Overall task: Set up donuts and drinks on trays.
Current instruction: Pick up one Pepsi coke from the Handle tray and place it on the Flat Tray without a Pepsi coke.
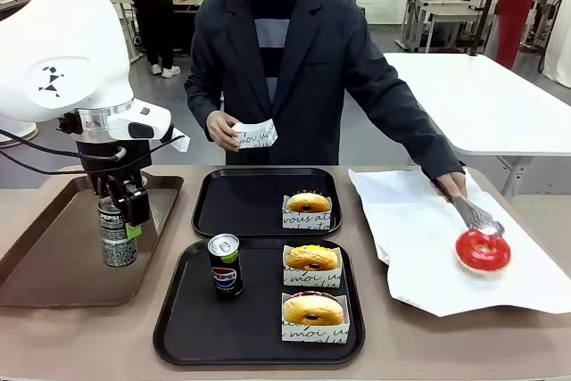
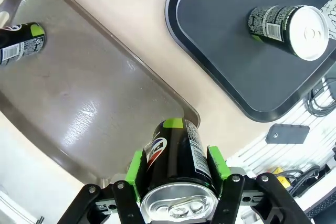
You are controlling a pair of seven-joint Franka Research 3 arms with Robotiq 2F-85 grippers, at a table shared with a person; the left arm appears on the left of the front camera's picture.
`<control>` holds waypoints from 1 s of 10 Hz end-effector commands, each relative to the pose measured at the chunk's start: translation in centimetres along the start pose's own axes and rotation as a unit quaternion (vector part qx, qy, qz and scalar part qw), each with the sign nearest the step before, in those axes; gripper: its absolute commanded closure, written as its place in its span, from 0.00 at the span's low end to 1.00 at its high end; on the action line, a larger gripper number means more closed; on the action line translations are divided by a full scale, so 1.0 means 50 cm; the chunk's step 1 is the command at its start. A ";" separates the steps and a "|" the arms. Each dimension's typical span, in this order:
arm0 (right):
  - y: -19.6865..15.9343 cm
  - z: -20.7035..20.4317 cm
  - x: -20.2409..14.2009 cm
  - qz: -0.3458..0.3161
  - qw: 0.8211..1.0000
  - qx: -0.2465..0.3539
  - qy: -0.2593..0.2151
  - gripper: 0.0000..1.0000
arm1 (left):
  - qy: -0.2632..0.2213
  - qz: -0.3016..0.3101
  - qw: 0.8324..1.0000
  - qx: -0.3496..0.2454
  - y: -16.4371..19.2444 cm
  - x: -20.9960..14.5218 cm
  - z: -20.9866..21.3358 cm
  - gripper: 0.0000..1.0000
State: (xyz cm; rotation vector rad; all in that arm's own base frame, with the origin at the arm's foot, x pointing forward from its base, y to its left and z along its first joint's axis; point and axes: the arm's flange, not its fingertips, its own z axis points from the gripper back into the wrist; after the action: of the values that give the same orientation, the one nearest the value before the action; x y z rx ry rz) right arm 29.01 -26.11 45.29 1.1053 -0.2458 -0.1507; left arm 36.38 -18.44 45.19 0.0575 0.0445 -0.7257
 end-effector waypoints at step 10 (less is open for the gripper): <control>-0.001 0.002 0.001 0.008 1.000 0.008 -0.003 0.00 | -0.005 0.005 1.000 0.009 0.024 0.083 0.027 0.41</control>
State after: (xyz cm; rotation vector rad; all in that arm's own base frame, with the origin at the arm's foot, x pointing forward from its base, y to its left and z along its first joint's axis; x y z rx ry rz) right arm 29.00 -26.11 45.29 1.1053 -0.2460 -0.1504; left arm 39.89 -20.21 45.93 0.0476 0.0378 -0.7341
